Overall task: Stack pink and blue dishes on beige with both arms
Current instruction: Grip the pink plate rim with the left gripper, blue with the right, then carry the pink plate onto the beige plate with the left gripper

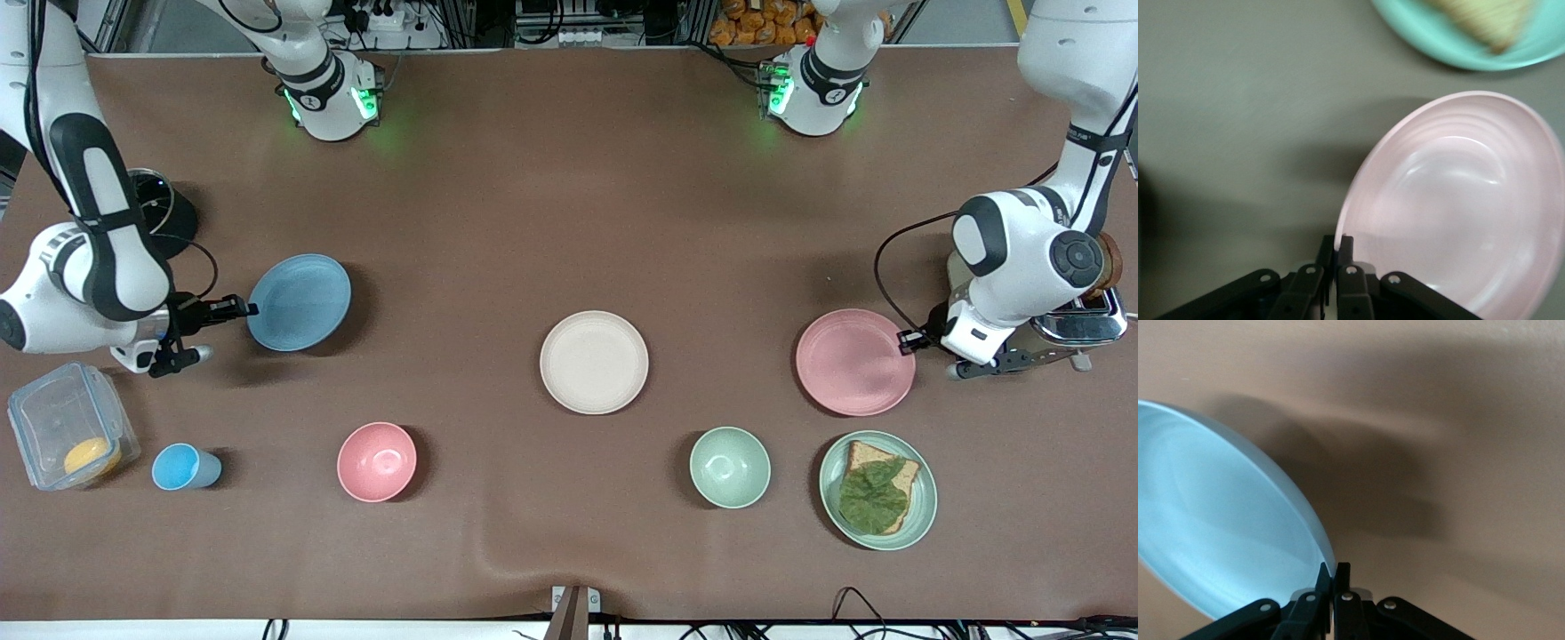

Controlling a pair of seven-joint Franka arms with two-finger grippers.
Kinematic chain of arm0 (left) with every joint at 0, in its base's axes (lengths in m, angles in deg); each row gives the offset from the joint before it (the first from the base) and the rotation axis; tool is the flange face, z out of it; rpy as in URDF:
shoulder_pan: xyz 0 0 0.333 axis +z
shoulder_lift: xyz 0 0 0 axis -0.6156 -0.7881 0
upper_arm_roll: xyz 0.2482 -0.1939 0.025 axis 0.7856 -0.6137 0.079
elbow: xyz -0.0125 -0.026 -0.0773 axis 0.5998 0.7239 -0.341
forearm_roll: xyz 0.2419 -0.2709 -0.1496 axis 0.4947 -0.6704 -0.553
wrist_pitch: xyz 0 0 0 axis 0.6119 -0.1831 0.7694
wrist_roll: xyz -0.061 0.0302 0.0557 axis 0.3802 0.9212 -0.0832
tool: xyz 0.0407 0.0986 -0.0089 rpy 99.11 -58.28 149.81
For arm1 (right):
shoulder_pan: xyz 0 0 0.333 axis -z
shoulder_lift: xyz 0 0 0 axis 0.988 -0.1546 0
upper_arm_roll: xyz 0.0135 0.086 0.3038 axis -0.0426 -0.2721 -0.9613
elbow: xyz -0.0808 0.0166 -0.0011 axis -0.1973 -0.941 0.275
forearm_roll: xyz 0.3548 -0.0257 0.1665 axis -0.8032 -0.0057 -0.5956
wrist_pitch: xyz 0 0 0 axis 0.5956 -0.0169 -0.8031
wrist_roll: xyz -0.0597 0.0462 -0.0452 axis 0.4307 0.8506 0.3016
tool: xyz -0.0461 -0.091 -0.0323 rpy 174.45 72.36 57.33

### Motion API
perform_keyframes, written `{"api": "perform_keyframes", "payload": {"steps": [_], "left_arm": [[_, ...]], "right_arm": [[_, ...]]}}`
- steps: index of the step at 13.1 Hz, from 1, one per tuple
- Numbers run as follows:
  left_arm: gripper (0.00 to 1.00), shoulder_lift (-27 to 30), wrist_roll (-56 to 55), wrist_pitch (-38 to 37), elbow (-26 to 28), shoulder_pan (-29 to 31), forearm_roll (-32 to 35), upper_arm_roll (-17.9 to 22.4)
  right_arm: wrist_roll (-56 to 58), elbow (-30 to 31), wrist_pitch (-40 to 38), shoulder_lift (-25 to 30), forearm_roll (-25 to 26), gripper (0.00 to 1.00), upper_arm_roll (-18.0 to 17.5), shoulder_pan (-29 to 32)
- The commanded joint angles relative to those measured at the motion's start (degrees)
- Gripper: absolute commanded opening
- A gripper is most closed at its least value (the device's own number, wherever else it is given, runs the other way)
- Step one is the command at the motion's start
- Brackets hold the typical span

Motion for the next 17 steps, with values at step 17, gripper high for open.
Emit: {"api": "perform_keyframes", "payload": {"steps": [17], "left_arm": [[0.0, -13.7, -32.3, -7.4, -22.3, -21.5, -3.7, -16.2]], "right_arm": [[-16.2, -14.1, -12.8, -0.9, -0.5, 0.0, 0.2, -7.3]]}}
